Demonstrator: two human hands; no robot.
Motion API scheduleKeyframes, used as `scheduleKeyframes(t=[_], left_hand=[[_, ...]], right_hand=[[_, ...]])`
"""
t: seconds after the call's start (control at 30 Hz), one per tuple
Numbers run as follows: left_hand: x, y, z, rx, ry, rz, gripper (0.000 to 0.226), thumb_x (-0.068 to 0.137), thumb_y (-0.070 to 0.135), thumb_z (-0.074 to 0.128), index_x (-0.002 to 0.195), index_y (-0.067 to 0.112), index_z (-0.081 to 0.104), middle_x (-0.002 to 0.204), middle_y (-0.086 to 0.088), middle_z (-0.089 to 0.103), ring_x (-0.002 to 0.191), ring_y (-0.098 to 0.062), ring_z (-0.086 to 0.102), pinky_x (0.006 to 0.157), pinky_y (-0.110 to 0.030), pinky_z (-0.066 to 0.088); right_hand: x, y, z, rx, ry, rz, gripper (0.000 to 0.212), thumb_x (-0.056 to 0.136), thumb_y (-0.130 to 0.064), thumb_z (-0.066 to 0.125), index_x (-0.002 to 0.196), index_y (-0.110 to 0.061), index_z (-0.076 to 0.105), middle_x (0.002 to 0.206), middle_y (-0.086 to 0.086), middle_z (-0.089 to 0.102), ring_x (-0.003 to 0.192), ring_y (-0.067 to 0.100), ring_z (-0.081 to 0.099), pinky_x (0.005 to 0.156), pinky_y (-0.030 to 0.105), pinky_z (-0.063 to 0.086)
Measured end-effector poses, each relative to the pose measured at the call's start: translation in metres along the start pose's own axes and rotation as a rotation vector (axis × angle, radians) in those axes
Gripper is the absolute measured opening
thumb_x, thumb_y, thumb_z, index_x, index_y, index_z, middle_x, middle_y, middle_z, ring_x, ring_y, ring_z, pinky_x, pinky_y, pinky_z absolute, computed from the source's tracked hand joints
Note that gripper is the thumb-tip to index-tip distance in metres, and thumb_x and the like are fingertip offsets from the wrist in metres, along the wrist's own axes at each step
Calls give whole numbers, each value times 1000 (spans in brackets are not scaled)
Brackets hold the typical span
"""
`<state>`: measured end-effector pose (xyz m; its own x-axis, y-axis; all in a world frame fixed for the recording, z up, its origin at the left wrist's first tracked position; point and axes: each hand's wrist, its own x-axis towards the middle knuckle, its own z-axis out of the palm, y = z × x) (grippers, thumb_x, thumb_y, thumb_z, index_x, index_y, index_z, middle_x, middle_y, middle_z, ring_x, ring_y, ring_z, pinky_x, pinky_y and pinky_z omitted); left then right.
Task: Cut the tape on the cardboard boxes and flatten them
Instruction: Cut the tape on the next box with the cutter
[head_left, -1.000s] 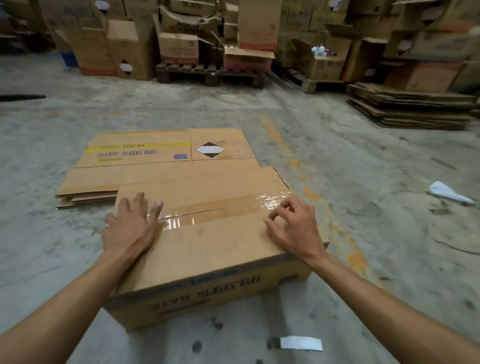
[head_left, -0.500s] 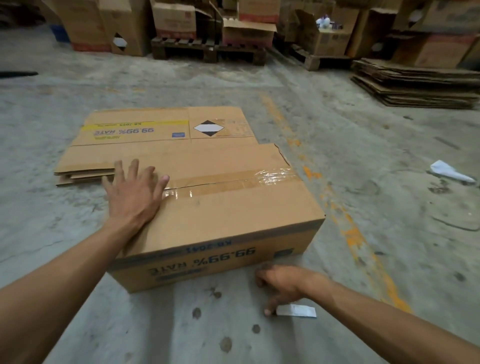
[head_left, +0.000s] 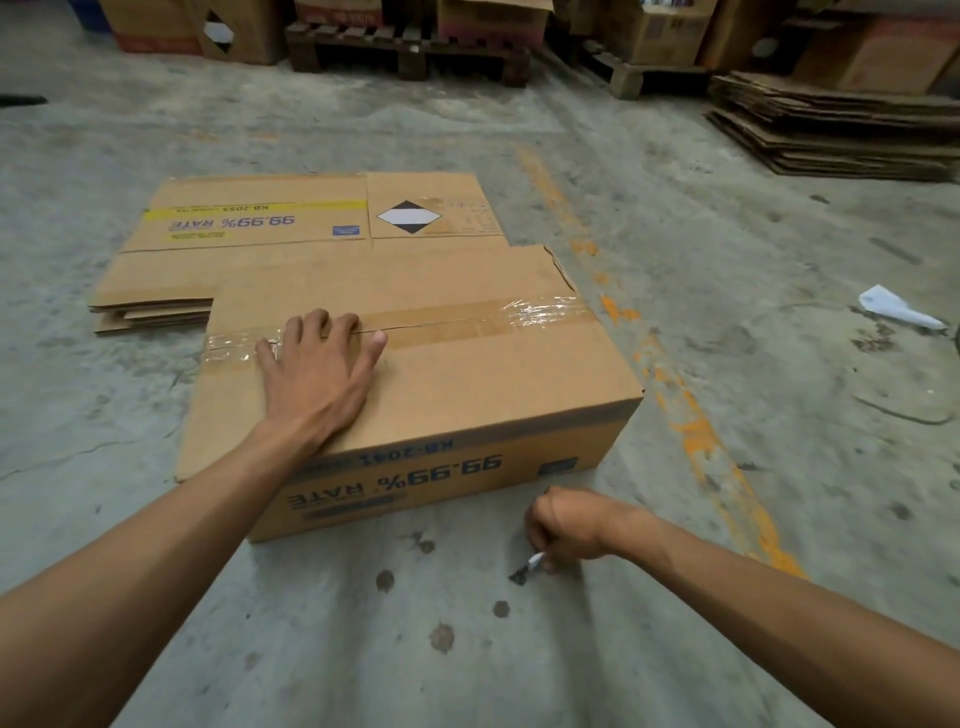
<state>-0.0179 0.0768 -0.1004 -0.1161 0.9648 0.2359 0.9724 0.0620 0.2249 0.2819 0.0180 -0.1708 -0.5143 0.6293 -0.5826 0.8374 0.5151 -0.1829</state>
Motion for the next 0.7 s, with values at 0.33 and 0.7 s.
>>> scheduleKeyframes(t=[0.33, 0.7], left_hand=[[-18, -35, -14, 120, -54, -378, 76, 88, 78, 8, 143, 33, 32, 154, -21, 23, 140, -47, 23, 106, -68, 19], [-39, -45, -26, -64, 98, -309, 66, 98, 57, 27, 150, 16, 28, 139, -21, 47, 117, -43, 51, 96, -54, 40]], right_hand=[[-19, -45, -92, 462, 349, -402, 18, 96, -25, 61, 90, -16, 47, 81, 1, 63, 67, 13, 56, 57, 31, 43], [42, -61, -161, 513, 661, -256, 13, 100, -38, 50, 94, -28, 45, 75, -3, 65, 69, 14, 55, 78, 45, 49]])
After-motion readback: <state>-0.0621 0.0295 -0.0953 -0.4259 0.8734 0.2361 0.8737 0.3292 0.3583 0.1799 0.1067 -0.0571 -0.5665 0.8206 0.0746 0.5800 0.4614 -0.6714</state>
